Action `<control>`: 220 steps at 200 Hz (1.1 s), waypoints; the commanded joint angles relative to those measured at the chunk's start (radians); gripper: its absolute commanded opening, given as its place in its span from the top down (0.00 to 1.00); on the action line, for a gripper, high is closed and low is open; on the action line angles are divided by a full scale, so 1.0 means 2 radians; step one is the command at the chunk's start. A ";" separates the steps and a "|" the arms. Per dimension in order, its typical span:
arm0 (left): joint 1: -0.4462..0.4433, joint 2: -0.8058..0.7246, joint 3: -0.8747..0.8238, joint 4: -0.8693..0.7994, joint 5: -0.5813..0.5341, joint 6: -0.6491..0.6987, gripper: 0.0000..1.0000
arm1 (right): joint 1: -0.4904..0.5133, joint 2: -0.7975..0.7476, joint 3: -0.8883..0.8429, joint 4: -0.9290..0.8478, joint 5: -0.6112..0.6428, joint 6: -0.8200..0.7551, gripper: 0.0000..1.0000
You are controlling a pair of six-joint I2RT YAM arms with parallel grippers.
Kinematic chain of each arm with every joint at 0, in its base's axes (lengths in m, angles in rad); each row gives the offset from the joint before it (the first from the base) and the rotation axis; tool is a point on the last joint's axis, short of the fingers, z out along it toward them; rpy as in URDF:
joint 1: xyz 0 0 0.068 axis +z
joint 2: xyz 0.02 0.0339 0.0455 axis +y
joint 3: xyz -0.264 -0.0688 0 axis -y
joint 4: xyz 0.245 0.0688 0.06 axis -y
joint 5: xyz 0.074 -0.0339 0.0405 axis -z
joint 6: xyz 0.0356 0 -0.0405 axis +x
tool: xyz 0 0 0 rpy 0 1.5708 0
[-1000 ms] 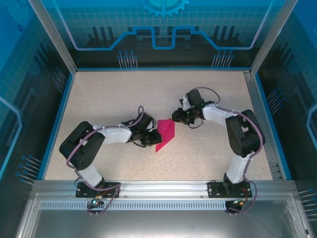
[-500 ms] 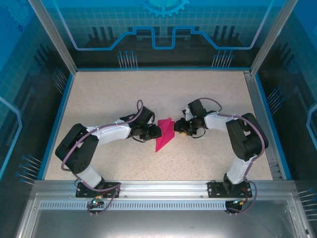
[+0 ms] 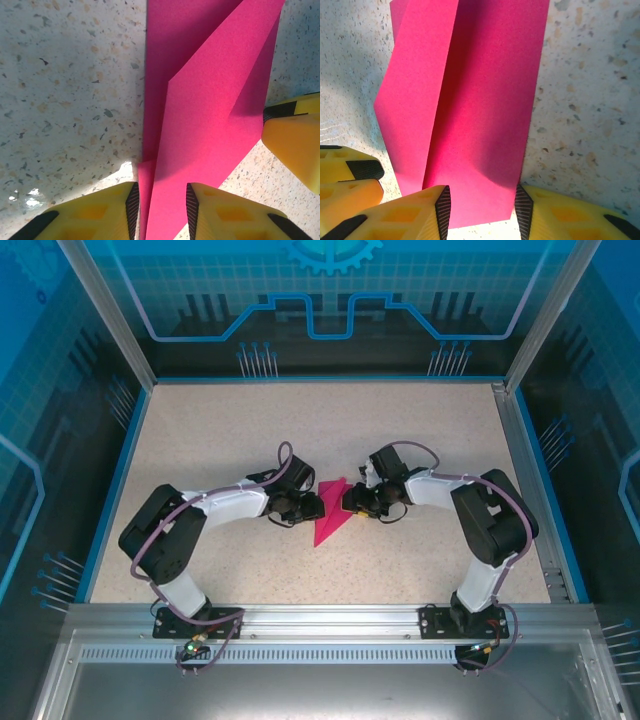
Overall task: Fold a paper plane with a square sheet of paper (pick it up from the middle)
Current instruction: Turn over the paper at the center of the table.
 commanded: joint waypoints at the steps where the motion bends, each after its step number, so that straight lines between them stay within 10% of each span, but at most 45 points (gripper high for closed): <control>1: -0.002 0.008 0.016 -0.017 -0.008 0.012 0.65 | 0.005 -0.014 -0.021 0.001 0.007 0.013 0.57; 220: -0.005 0.035 0.012 -0.007 -0.004 0.007 0.76 | 0.019 0.026 0.000 0.124 -0.060 0.088 0.58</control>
